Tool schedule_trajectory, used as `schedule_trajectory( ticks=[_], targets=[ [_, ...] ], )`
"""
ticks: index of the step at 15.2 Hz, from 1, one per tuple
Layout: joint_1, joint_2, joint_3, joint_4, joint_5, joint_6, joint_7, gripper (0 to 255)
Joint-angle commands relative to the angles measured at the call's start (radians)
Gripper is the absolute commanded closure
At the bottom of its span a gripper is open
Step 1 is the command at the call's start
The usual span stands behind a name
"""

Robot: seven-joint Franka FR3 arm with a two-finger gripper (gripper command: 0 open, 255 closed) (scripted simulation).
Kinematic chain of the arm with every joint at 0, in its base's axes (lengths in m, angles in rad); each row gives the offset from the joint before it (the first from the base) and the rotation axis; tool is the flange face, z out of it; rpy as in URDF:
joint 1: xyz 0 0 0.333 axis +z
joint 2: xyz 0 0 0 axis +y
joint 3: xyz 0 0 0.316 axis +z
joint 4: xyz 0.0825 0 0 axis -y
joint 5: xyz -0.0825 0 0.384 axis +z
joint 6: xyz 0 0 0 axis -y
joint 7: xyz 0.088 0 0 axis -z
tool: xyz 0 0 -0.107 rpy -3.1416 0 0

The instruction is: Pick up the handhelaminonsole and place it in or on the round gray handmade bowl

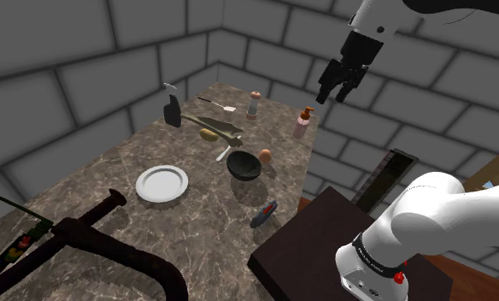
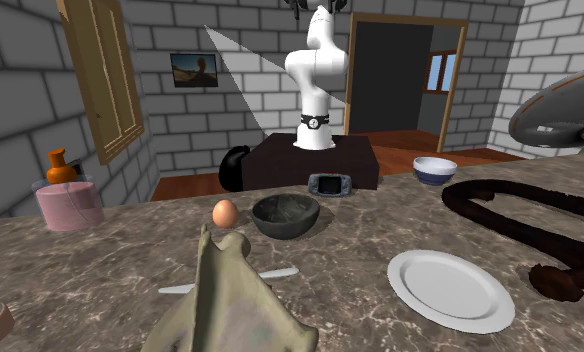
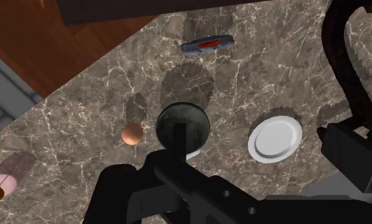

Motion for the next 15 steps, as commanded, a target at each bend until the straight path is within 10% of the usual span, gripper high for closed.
schedule_trajectory(
  ticks=[1, 15],
  targets=[
    [0.000, 0.000, 0.000, 0.000, 0.000, 0.000, 0.000, 0],
    [-0.113, 0.012, 0.250, -0.439, 0.146, 0.449, 0.531, 0]
  ],
)
